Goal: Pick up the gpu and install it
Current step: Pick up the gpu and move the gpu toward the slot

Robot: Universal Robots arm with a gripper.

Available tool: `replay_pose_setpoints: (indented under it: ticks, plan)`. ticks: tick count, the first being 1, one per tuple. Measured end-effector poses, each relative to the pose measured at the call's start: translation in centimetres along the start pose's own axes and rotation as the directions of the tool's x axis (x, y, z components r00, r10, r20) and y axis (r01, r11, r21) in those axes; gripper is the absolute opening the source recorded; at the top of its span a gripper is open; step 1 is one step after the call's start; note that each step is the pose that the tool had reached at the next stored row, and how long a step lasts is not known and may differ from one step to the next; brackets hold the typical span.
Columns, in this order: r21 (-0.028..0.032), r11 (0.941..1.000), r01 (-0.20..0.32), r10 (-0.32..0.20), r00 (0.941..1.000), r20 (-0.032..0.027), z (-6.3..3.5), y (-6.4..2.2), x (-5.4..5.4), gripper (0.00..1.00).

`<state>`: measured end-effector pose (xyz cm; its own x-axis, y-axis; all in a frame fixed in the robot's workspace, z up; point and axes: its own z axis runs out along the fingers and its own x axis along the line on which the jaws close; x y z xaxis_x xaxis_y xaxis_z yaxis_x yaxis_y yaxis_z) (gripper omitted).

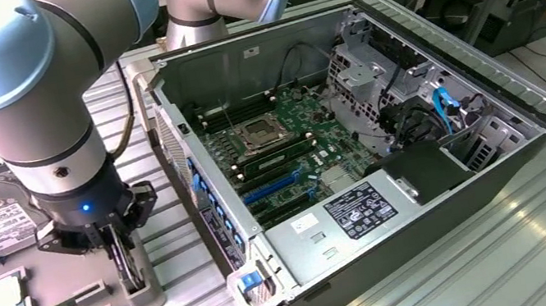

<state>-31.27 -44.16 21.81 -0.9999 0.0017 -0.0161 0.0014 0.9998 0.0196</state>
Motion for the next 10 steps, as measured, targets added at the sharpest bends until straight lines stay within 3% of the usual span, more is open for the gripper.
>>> replay_pose_setpoints:
  ticks: [2, 6, 8, 10]
  plan:
    - [0.0001, 1.0, 0.0, 0.0, 1.0, -0.0001, -1.05, 0.02, 0.0, 0.28]
    - [0.0001, 1.0, 0.0, 0.0, 1.0, -0.0001, -4.09, 0.08, -0.1, 0.28]
    - [0.0001, 1.0, 0.0, 0.0, 1.0, -0.0001, -6.44, 0.12, -0.1, 0.28]
    - [0.0001, 1.0, 0.0, 0.0, 1.0, -0.0001, -7.22, 0.14, -0.1, 0.28]
